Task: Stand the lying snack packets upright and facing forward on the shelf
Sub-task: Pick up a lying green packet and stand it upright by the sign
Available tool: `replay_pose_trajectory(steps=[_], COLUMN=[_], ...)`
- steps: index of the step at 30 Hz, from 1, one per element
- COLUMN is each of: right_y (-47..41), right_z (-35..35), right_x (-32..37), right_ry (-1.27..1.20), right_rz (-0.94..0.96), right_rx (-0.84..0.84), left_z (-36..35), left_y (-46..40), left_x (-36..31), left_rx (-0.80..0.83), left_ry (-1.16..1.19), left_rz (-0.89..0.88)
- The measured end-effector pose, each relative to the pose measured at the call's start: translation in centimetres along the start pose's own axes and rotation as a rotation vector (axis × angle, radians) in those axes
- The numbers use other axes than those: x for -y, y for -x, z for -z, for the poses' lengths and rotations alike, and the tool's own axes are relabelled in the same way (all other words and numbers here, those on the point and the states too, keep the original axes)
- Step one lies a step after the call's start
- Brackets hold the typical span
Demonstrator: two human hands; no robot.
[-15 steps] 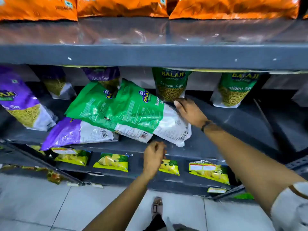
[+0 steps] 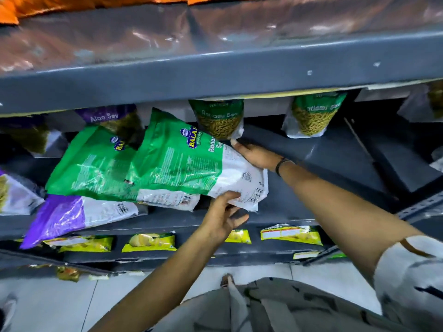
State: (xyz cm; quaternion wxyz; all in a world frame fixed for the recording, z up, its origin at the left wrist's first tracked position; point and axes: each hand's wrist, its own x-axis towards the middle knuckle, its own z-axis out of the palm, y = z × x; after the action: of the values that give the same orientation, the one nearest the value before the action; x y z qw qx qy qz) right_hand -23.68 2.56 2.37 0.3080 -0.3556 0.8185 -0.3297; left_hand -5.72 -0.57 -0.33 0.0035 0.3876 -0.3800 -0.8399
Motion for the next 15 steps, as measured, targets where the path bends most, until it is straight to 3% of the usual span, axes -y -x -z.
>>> replay_pose_trajectory(steps=[6,11,15], right_y=[6.1,9.8,11.6], right_z=[3.4,7.4,7.9], right_x=[-4.9,-10.5,-14.3], right_ry=[-0.222,-0.592,-0.916], right_rz=[-0.093,-0.107,-0.122], right_rx=[-0.253,-0.477,-0.587], left_z=[-5.1,-10.6,-14.1], left_y=[-0.7,-2.7,-5.6], left_x=[1.1,-0.2,-1.9], left_rx=[0.082,0.262,0.368], left_ry=[-0.069,-0.408,-0.646], left_rz=[-0.153,-0.342,-0.357])
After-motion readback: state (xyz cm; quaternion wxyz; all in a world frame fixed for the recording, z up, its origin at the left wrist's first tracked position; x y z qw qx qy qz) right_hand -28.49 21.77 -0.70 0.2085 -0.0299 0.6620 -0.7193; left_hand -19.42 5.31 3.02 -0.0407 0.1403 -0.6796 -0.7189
